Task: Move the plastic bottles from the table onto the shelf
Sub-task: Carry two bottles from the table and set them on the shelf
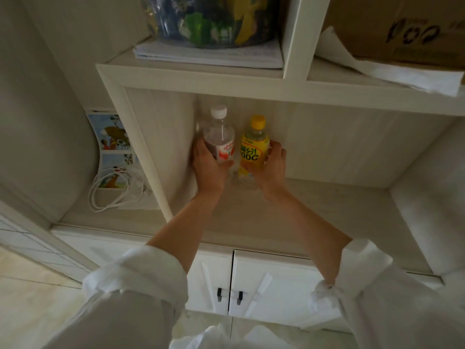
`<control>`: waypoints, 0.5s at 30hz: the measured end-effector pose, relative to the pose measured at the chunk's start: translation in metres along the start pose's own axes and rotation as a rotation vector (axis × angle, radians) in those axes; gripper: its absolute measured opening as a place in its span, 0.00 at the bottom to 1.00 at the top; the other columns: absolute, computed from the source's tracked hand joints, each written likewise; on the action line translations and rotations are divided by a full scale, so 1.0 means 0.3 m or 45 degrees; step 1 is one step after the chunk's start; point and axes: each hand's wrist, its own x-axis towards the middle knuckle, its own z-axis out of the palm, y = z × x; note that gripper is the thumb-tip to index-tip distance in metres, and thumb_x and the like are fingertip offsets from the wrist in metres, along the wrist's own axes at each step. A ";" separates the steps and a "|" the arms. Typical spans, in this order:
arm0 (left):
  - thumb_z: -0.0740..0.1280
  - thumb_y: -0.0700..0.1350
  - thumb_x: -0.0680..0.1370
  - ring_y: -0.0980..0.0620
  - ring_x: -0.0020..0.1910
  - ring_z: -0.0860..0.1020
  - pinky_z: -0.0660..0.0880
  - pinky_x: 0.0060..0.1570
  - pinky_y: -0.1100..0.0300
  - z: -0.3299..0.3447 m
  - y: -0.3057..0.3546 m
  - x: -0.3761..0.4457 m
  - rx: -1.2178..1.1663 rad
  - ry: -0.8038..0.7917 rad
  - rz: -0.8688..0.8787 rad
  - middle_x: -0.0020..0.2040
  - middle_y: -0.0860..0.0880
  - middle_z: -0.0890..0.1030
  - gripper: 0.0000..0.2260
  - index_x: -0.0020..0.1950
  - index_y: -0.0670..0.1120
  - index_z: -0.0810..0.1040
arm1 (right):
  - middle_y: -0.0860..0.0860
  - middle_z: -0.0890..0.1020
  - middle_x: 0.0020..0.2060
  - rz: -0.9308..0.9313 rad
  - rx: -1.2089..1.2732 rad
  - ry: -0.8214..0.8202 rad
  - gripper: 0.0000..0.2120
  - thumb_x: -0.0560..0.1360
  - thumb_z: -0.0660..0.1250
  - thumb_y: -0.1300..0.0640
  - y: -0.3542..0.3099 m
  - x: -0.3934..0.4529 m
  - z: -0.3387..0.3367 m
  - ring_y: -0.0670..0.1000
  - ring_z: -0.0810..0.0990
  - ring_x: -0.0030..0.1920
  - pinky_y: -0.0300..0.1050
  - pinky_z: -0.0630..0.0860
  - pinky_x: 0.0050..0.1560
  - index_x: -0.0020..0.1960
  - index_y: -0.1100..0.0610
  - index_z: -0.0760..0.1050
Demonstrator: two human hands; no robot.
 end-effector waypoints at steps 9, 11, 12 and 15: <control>0.80 0.40 0.65 0.43 0.58 0.79 0.74 0.55 0.59 -0.020 -0.048 -0.036 -0.029 -0.004 0.046 0.61 0.41 0.80 0.34 0.66 0.39 0.68 | 0.46 0.68 0.47 -0.044 -0.060 -0.027 0.37 0.62 0.78 0.56 0.038 -0.002 0.014 0.55 0.72 0.54 0.45 0.71 0.50 0.67 0.58 0.64; 0.79 0.39 0.67 0.43 0.62 0.77 0.73 0.60 0.56 -0.017 -0.052 -0.044 0.005 -0.001 0.088 0.63 0.41 0.78 0.35 0.69 0.38 0.67 | 0.45 0.68 0.45 -0.024 -0.094 -0.050 0.37 0.63 0.78 0.54 0.054 -0.017 0.017 0.53 0.71 0.54 0.42 0.68 0.47 0.66 0.57 0.64; 0.78 0.39 0.68 0.44 0.64 0.75 0.71 0.63 0.55 -0.015 -0.051 -0.045 0.015 0.001 0.103 0.65 0.40 0.77 0.36 0.72 0.38 0.66 | 0.45 0.68 0.44 -0.007 -0.112 -0.056 0.36 0.63 0.78 0.53 0.062 -0.024 0.016 0.55 0.72 0.55 0.43 0.68 0.47 0.65 0.58 0.65; 0.77 0.38 0.70 0.45 0.70 0.71 0.67 0.69 0.54 -0.013 -0.053 -0.033 -0.004 -0.021 0.128 0.71 0.40 0.72 0.39 0.76 0.39 0.61 | 0.46 0.69 0.45 0.021 -0.128 -0.057 0.33 0.63 0.79 0.54 0.069 -0.035 0.016 0.59 0.74 0.56 0.46 0.72 0.49 0.61 0.61 0.68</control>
